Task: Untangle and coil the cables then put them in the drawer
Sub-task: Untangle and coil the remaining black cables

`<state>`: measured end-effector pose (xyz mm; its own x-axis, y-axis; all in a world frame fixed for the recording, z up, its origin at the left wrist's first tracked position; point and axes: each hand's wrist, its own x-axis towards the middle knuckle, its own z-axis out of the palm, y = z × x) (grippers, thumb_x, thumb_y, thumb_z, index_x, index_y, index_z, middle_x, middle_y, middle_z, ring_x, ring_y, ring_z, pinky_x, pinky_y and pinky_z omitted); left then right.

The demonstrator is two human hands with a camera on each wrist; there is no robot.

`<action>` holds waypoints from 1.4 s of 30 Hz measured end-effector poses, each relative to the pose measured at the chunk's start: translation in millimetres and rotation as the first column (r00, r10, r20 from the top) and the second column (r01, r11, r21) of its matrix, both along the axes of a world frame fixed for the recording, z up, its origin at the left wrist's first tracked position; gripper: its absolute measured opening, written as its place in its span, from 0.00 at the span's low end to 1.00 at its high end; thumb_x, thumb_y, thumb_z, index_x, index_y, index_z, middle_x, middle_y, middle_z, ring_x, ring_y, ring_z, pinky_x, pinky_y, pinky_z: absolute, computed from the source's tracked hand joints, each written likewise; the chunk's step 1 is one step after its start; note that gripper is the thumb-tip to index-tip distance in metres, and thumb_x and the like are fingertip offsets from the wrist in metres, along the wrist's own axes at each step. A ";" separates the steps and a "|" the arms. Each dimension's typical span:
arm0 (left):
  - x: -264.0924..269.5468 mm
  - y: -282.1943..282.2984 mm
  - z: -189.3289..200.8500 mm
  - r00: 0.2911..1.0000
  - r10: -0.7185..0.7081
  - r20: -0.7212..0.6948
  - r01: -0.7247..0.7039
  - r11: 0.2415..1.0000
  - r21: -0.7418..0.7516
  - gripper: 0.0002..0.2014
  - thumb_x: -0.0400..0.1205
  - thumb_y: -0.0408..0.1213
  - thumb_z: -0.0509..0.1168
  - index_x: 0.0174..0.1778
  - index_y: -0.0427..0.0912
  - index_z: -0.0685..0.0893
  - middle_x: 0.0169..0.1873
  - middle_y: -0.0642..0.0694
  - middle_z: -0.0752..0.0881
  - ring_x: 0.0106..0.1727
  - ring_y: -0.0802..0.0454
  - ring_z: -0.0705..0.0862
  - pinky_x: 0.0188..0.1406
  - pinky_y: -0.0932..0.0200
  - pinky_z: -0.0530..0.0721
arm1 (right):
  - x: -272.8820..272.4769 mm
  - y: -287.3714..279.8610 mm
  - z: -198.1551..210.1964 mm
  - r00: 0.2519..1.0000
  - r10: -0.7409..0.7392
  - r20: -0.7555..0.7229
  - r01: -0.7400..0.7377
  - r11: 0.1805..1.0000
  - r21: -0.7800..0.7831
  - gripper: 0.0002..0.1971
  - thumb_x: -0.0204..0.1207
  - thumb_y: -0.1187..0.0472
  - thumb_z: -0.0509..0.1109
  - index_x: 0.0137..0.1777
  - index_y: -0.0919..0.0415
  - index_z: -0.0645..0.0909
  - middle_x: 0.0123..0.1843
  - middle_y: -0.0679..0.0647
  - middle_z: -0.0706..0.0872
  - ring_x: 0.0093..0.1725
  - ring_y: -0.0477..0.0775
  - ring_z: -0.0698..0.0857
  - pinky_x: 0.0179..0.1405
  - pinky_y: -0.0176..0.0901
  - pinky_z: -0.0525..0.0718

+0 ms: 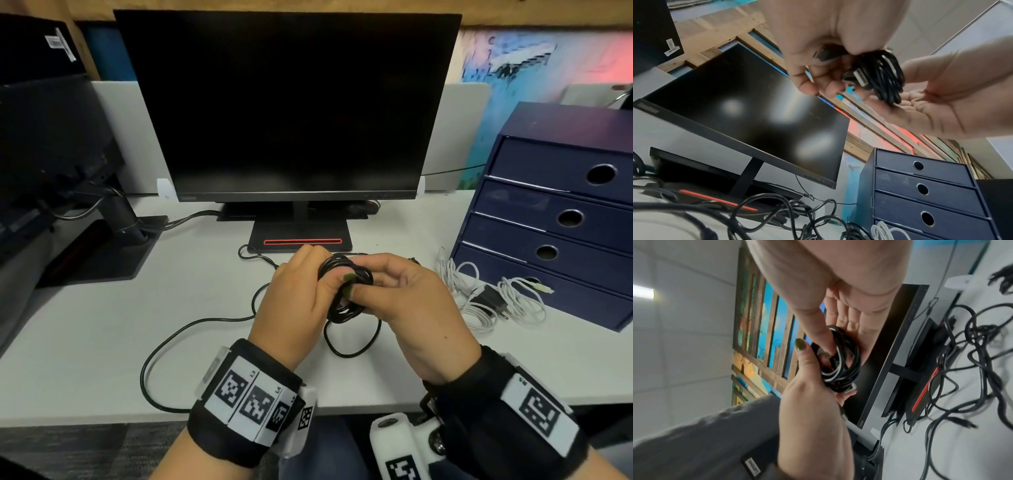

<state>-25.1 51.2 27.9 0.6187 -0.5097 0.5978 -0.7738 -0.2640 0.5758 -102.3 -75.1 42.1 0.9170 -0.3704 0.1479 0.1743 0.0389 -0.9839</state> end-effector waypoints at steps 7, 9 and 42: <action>1.4 5.9 -2.3 1.000 0.014 -0.028 -0.014 1.000 0.001 0.17 0.79 0.62 0.47 0.47 0.54 0.72 0.38 0.61 0.77 0.45 0.62 0.78 0.39 0.67 0.75 | -0.2 0.8 1.9 0.999 0.031 -0.033 -0.025 0.982 0.185 0.18 0.66 0.79 0.74 0.54 0.62 0.84 0.41 0.63 0.90 0.40 0.59 0.89 0.50 0.52 0.86; 0.4 7.9 -3.4 0.999 0.024 -0.049 -0.024 1.000 -0.002 0.16 0.78 0.62 0.48 0.48 0.56 0.71 0.37 0.61 0.78 0.44 0.62 0.79 0.37 0.66 0.77 | 0.4 2.1 2.0 0.998 0.047 -0.037 -0.038 0.976 0.213 0.17 0.66 0.79 0.73 0.53 0.64 0.83 0.39 0.63 0.89 0.36 0.58 0.88 0.46 0.49 0.86; -6.5 9.9 0.8 0.969 0.082 -0.234 -0.108 0.989 -0.098 0.06 0.84 0.47 0.60 0.47 0.49 0.77 0.31 0.55 0.85 0.37 0.60 0.83 0.38 0.60 0.81 | 4.2 9.8 -2.6 0.995 -0.014 -0.098 -0.005 0.982 -0.188 0.08 0.68 0.58 0.77 0.47 0.55 0.90 0.42 0.56 0.92 0.48 0.58 0.91 0.57 0.61 0.86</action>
